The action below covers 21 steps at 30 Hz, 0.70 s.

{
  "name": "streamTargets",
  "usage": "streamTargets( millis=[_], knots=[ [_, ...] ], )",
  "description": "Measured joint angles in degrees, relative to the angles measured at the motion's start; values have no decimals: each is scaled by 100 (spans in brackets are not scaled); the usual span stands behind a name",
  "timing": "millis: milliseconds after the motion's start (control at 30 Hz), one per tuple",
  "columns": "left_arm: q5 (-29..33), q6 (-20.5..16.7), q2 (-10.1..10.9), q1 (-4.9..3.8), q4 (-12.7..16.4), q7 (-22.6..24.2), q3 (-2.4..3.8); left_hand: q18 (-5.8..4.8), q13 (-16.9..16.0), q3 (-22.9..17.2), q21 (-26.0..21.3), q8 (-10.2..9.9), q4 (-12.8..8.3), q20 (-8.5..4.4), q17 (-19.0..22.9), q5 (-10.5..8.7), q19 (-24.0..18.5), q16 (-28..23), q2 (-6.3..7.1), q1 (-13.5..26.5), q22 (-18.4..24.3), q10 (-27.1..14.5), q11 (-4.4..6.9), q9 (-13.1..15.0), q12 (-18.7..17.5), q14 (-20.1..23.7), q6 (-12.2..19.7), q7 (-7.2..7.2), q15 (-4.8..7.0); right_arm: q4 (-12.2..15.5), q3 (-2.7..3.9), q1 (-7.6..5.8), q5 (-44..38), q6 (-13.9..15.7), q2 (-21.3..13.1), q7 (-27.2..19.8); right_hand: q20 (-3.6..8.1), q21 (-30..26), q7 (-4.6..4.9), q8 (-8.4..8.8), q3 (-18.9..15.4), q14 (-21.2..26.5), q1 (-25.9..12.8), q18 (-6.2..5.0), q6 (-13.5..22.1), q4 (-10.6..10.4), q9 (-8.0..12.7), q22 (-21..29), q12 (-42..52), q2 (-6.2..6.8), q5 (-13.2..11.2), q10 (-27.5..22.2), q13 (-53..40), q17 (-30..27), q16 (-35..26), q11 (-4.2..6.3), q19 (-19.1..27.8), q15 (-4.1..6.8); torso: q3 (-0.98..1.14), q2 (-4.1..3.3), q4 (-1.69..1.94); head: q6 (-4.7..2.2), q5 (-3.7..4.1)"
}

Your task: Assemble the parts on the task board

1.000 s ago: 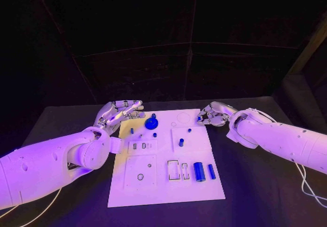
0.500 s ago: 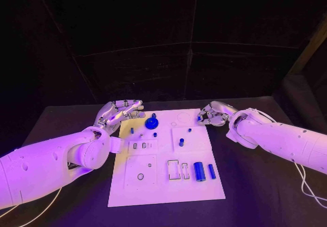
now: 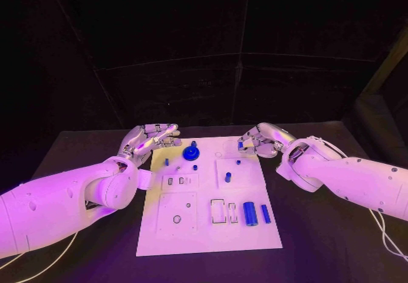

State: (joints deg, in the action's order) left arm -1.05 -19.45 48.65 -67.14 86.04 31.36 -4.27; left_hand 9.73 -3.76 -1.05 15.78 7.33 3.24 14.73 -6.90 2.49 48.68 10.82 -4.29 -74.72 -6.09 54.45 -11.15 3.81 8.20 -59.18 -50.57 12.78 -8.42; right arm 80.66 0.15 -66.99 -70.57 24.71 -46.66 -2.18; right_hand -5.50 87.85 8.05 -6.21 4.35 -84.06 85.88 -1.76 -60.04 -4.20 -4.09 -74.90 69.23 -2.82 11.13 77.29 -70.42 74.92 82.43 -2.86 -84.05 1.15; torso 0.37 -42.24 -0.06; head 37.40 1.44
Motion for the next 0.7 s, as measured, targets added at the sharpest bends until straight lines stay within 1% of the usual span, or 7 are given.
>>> streamTargets(
  millis=[100, 167, 300, 367, 500, 600, 700],
  knots=[
    [0, 0, 1, -1, -3, 0, 0, 0, 0, 0, 0, 0, 0, 0, 0, 0, 0, 0, 0, 0, 0, 0, 0, 0, 0, 0, 0, 0, 0, 275, 1, -15, -98, 73, 47, 228, 0, 0, 0, -13, 7, 0, 0, 0, 0, -7, 0, 0, 0, 0, 0, 0, -1, 0, 0, 0, 0, 0, -8, 13, 4, 27, -30],
    [0, -2, 2, -2, -8, 0, 0, 0, 0, -8, 0, 0, -8, 0, 0, 0, 0, 0, 0, 0, 0, 0, 0, 0, 0, 0, 0, 0, 0, 414, 1, -20, -173, 109, 112, 379, 0, 0, 0, -16, 10, 0, -1, 0, 0, -5, 0, 0, 0, -1, 0, 0, -8, 0, 0, 0, 0, -1, -15, 22, 12, 42, -66],
    [0, -7, 5, -5, -12, 0, 0, 0, 0, -16, 0, 0, -16, 0, -5, 0, 0, 0, 0, 0, 0, 0, 0, 0, 0, 0, -21, 20, 0, 626, 2, -26, -371, 167, 337, 719, 19, 0, 0, -16, 51, 0, -11, 0, 0, 6, 0, 0, 0, -11, -1, 0, -10, 0, 0, 0, 19, -1, -35, 41, 40, 86, -146],
    [0, -9, 5, -7, -20, 0, 0, 0, 0, -16, 0, 0, -16, 1, -5, 0, -1, 0, 0, 0, 0, 0, 0, 0, 0, 0, -21, 20, 0, 678, 2, -27, -499, 176, 532, 908, 19, 0, 0, -16, 52, 0, -17, 0, 0, 5, 0, 0, 0, -17, -1, 0, -11, 0, 0, 0, 20, -1, -45, 47, 53, 108, -185],
    [0, -15, 1, -9, -38, 0, 0, 0, 0, -16, 0, 0, -16, 1, -5, 0, -1, 0, 0, 0, 0, 0, 0, 0, 0, 0, -21, 20, 0, 721, 0, -28, -758, 156, 888, 1221, 19, 0, -1, -15, 52, 2, -32, 0, 0, 5, 0, 0, -1, -31, -2, 0, -7, -1, 0, 0, 20, 0, -56, 55, 66, 149, -263],
    [0, -18, -2, -20, -41, 1, 1, 0, 0, -16, 0, 0, -16, 2, -4, 0, -2, 0, 0, 0, -1, 0, 0, 0, 0, 0, -21, 20, 0, 687, -4, -23, -956, 91, 1094, 1434, 19, 0, -1, -10, 68, 16, -32, 0, 1, -11, 0, 0, -1, -31, 21, 0, -4, -1, -1, 0, 20, 14, -67, 58, 79, 175, -310],
    [0, -23, 4, -23, -40, 2, 1, 0, 0, -16, 0, 0, -16, 2, -4, 0, -2, 0, -23, -23, 1, 0, 0, 0, 0, 0, -21, 20, 0, 618, -20, -1, -1127, 6, 1277, 1598, 19, 0, -2, -7, 68, 21, -48, 0, 1, -11, 0, 0, -1, -45, 22, 0, -5, -1, -1, 0, 20, 18, -74, 60, 80, 198, -368]
  ],
)
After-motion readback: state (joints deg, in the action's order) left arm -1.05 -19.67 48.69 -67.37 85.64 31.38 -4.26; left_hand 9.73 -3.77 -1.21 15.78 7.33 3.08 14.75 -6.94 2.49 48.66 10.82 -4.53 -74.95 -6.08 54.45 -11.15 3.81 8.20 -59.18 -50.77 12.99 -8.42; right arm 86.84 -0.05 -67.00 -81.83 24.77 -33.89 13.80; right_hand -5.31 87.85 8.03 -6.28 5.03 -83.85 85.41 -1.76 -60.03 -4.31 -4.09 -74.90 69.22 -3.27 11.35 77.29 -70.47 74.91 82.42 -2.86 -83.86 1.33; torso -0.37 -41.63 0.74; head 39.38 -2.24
